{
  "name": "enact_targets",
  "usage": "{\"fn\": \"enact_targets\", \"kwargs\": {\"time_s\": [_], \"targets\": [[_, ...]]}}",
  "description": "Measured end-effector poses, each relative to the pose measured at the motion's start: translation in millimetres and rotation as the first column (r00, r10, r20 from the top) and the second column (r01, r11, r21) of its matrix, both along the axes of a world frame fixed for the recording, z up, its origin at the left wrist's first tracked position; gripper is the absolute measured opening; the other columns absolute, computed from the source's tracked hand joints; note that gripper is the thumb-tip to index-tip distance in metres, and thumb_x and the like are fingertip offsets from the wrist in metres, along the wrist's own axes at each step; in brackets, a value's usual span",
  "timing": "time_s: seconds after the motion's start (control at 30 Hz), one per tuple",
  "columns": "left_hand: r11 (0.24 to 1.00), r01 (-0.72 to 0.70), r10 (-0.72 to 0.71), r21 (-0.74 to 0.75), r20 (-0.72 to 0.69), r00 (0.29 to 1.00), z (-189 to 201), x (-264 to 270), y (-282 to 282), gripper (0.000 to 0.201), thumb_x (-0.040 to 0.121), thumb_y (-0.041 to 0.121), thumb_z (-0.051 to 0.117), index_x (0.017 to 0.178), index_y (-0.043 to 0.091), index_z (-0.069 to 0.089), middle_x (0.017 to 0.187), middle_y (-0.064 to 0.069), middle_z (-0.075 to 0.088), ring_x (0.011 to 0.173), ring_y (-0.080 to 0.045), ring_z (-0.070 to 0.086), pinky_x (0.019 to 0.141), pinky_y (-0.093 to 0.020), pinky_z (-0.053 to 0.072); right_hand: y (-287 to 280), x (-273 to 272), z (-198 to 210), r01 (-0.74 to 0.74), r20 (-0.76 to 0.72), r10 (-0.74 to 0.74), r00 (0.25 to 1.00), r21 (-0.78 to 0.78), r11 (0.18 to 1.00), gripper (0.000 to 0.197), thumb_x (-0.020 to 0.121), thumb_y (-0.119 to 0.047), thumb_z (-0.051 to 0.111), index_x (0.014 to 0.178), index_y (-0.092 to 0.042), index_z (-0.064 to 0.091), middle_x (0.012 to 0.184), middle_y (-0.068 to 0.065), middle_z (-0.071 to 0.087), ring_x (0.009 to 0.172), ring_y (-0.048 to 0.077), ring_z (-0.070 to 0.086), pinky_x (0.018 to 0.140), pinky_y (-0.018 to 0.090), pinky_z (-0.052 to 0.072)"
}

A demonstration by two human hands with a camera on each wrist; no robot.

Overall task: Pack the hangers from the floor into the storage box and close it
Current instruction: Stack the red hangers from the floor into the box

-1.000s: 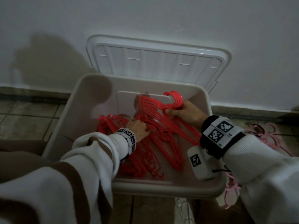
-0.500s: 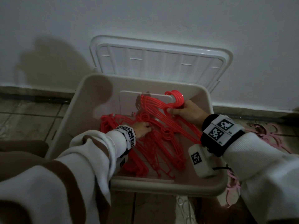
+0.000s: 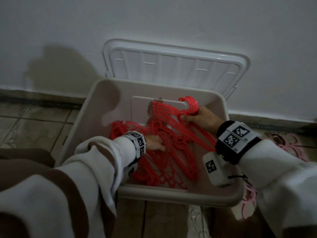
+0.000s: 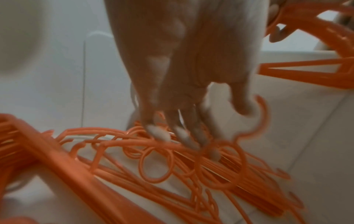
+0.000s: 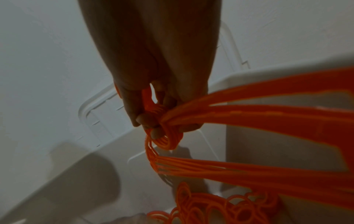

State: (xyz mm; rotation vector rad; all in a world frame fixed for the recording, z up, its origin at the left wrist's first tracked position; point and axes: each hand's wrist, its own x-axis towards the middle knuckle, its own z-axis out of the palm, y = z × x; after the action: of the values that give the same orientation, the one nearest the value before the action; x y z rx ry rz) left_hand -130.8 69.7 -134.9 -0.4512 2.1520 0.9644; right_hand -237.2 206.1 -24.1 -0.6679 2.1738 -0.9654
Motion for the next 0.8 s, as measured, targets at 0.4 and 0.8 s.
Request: {"fn": "enact_targets", "kwargs": {"time_s": [0.4,0.8], "targets": [[0.836,-0.391,0.5,0.386,-0.239,0.832,35.1,-10.7,-18.5,0.032,0.1,0.02,0.037,0.074,0.011,0.053,0.042,0.007,0.061,0.048,-0.007,0.056,0.048,-0.013,0.04,-2.8,-4.0,26.9,0.19,0.021,-0.199,0.98,-0.412,0.891,0.023,0.088,-0.003,0.056,0.07,-0.016,0.056,0.038,-0.016,0.052,0.038,-0.005,0.046,0.047,0.008,0.038],[0.944,-0.113,0.247,0.311,-0.436,0.866,72.4,-0.3,-15.5,0.014,0.089,0.01,0.057,0.084,0.005,0.068,0.072,0.007,0.061,0.071,-0.006,0.052,0.071,-0.016,0.038,4.0,-11.2,16.1,0.134,0.133,-0.103,0.986,-0.251,0.959,0.029,0.086,0.008,0.053,0.062,-0.008,0.051,0.032,-0.009,0.048,0.032,-0.001,0.044,0.041,0.008,0.037]]}}
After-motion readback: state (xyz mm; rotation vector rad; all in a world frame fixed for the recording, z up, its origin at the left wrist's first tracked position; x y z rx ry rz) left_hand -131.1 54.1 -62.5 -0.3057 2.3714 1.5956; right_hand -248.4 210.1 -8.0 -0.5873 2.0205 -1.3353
